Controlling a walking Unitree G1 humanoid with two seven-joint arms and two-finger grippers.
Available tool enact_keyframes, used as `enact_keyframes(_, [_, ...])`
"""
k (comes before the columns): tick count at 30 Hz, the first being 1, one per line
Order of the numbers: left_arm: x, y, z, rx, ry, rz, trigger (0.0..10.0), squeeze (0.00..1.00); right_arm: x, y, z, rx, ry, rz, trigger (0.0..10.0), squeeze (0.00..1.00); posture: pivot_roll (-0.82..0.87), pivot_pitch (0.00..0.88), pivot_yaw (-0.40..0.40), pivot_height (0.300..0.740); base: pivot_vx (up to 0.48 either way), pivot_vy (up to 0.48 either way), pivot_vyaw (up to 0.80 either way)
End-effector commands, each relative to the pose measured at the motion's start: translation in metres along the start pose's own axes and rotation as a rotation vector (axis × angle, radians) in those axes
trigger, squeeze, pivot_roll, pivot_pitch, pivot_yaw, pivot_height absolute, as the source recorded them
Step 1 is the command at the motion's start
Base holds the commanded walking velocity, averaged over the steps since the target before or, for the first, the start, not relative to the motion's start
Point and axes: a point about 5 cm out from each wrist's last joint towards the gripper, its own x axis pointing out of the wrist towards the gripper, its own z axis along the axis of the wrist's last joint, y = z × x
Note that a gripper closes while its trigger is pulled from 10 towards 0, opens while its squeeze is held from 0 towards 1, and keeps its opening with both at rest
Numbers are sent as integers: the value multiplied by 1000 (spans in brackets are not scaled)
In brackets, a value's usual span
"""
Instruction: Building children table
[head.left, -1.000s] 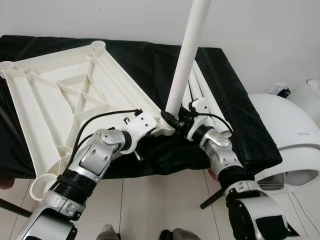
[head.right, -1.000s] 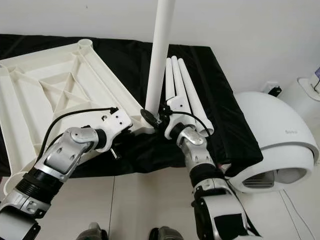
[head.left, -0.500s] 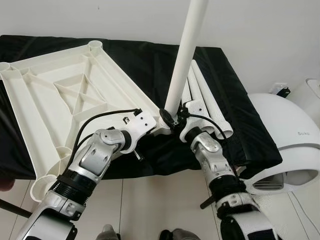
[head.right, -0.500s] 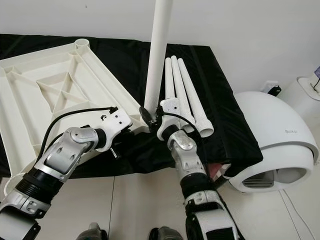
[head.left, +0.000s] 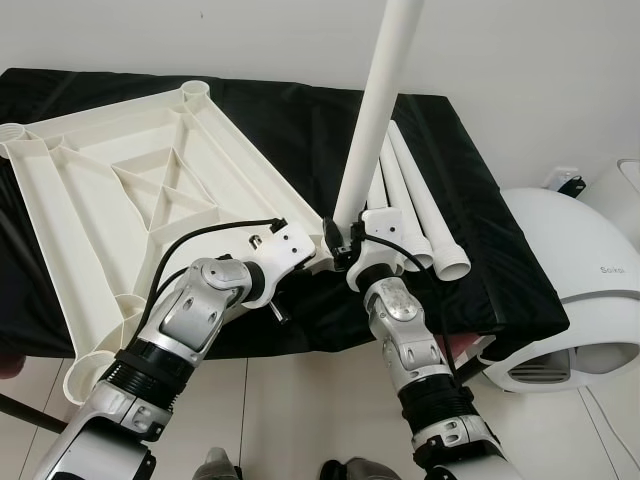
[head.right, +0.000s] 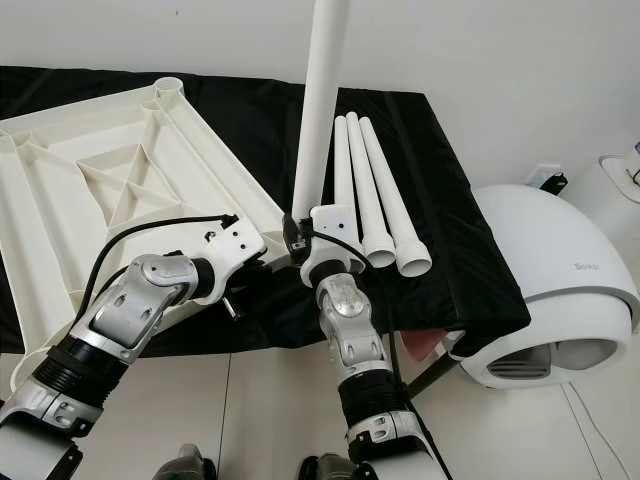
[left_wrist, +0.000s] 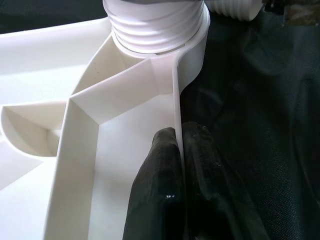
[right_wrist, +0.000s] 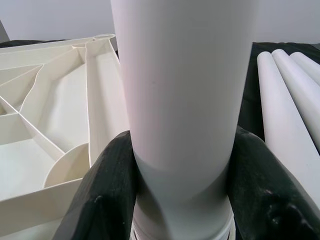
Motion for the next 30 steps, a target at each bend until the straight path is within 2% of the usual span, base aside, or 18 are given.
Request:
enact_keyframes(1, [2,-3,10,32,-29,-7,10000,0,-2,6,-3,27,25,-4,1451,0,13,32,-65,740,0,0,0])
enact_keyframes(2, [2,-3,10,31,-29,-7,10000,0,-1,4,-3,26,28,-8,4667,0,12,34,-65,740,0,0,0])
enact_keyframes(3, [2,-3,10,31,-29,-8,10000,0,0,4,-3,31,35,6,10000,0,11,35,-65,740,0,0,0])
enact_keyframes(5, [2,-3,10,31,-29,-8,10000,0,0,5,-3,33,37,12,10000,0,11,35,-65,740,0,0,0])
enact_keyframes(6, [2,-3,10,31,-29,-7,10000,0,0,4,-2,34,30,15,10000,349,12,35,-65,740,0,0,0])
enact_keyframes(8, [2,-3,10,30,-29,-7,10000,0,0,3,-1,38,22,17,10000,349,11,36,-64,740,0,0,0])
enact_keyframes(9, [2,-3,10,30,-29,-6,10000,0,0,2,1,40,14,27,10000,1000,11,35,-65,740,0,0,0])
enact_keyframes(20, [1,-1,10,29,-29,-3,10000,0,2,-8,4,75,5,109,10000,1000,11,39,-61,740,0,0,0])
enact_keyframes(23, [1,-1,10,28,-29,-1,10000,0,3,-17,5,90,-9,157,10000,1000,11,41,-59,740,0,0,0])
enact_keyframes(24, [1,0,10,29,-28,0,10000,0,4,-26,7,90,-21,207,10000,1000,10,42,-58,740,0,0,0])
enact_keyframes(30, [0,1,10,29,-28,1,10000,0,3,-35,6,74,-17,259,10000,1000,11,42,-57,740,0,0,0])
